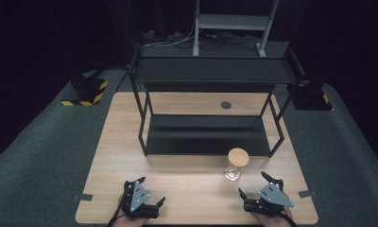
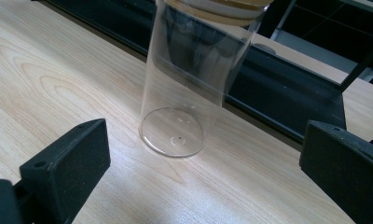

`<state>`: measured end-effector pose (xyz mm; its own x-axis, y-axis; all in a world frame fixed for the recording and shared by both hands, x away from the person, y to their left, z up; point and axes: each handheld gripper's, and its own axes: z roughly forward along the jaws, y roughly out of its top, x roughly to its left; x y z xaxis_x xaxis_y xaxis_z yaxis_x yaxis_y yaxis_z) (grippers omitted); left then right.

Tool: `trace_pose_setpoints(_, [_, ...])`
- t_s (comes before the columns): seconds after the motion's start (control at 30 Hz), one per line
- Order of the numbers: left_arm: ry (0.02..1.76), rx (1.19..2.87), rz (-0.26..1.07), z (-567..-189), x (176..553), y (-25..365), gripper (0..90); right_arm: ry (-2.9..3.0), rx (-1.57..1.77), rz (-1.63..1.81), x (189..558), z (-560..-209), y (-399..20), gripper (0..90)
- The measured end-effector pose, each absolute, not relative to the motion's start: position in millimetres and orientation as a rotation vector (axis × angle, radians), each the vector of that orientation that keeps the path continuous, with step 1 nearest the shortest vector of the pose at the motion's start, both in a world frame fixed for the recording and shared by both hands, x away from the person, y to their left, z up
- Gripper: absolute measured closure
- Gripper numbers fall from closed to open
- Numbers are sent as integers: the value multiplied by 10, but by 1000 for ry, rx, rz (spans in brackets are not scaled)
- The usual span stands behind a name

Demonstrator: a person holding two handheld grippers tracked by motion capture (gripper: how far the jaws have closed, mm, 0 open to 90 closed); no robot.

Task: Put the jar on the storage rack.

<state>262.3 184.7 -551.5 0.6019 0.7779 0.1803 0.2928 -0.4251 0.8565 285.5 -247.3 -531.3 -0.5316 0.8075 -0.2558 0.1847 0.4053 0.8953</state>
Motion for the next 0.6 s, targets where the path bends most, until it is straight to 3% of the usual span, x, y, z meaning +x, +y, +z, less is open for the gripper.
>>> trace_pose_setpoints(0.6, [840, 1991, 722, -5516, 2621, 1846, 9, 1971, 853, 1183, 2876, -5248, -2385, 6])
